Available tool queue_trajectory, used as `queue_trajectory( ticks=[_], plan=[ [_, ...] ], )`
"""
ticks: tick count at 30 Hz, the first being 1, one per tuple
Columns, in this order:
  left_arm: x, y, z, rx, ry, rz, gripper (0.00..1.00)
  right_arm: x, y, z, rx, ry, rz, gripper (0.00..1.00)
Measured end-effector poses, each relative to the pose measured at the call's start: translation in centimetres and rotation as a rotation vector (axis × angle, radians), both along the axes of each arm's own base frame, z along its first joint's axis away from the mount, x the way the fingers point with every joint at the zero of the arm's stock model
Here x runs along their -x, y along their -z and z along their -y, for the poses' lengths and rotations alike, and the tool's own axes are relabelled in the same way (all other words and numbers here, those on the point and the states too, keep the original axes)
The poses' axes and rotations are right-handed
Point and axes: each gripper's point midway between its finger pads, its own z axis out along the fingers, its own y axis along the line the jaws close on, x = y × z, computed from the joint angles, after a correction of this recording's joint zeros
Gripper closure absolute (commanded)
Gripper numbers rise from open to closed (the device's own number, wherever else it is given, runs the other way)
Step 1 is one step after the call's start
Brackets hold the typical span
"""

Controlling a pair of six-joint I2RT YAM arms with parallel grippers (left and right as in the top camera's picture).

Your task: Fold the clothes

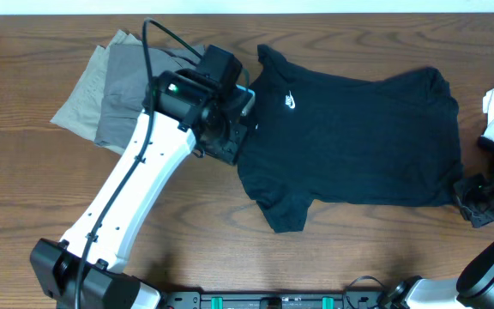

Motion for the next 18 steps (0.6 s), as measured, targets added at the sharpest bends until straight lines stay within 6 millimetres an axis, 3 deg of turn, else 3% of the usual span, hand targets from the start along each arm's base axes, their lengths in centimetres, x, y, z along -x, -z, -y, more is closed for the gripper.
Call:
queue_trajectory(
  ticks=[2, 9, 14, 18],
  plan=[
    [0.3, 0.2, 0.1, -0.006, 0.007, -0.009, 0.46, -0.2, 0.0, 0.2, 0.008, 0.003, 0.009, 0.73],
    [0.8, 0.4, 0.0, -0.018, 0.0, -0.027, 0.46, -0.2, 0.5, 0.3, 0.03, 0.025, 0.034, 0.99],
    [1.3, 1.4, -0.3, -0.032, -0.005, -0.057, 0.46, 1.1, 0.5, -1.5, -0.061, 0.021, -0.027, 0.99],
    [2.4, 3.2, -0.4, -0.058, 0.008, -0.102, 0.47, 2.1, -2.2, -3.0, -0.141, -0.012, -0.087, 0.99]
  ],
)
